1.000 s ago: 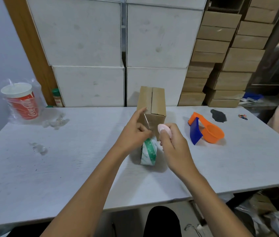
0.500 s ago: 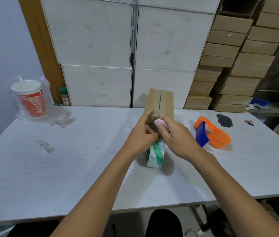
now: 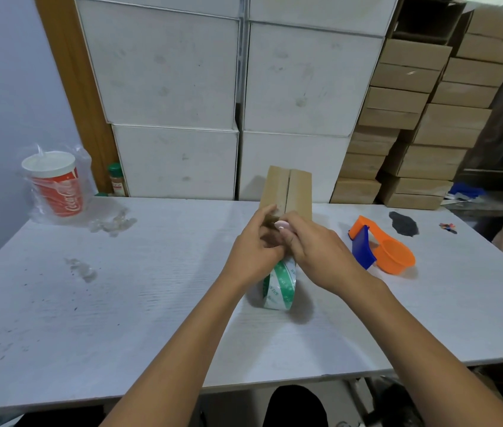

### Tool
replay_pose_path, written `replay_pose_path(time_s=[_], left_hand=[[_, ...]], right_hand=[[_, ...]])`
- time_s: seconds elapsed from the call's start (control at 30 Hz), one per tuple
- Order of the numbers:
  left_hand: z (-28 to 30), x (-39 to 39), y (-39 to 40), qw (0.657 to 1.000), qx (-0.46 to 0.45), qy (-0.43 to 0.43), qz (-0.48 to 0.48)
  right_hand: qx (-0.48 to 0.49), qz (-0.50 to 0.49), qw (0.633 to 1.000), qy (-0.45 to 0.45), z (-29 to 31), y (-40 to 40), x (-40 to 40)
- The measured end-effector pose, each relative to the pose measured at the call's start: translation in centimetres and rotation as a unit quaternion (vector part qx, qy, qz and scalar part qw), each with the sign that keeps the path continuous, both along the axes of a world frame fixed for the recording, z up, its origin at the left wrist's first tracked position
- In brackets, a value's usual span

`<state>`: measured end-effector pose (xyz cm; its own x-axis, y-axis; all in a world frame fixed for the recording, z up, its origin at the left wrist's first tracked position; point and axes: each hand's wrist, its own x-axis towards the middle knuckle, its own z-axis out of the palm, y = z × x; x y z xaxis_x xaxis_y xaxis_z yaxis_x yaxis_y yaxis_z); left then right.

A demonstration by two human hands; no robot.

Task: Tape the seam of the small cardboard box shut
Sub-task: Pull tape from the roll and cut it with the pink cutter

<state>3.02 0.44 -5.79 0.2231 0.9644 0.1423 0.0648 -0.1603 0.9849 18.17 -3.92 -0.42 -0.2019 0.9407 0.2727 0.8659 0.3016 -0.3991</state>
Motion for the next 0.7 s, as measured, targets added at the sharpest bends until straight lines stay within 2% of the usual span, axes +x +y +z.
replay_pose_path(time_s=[0.13,0.23,0.47,0.7], left_hand=[[-0.5,0.4,-0.5,0.999,0.016,-0.026,0.009],[-0.5,0.6,-0.6,0.999,0.022,-0.013,0.027],[-0.2,0.0,-0.6,0.998,0.029,0.040,0.027],[0.0,0.0,-0.9,0.997,0.044,0.053,0.043]], right_hand=[[0.010,-0.013,1.000,0.015,-0.6,-0.4,0.1],[0.016,-0.014,1.000,0.002,-0.7,-0.6,0.0],[0.042,-0.015,0.996,-0.078,-0.2,-0.3,-0.6],[0.043,-0.031,0.989,-0.138,0.3,-0.3,-1.3]])
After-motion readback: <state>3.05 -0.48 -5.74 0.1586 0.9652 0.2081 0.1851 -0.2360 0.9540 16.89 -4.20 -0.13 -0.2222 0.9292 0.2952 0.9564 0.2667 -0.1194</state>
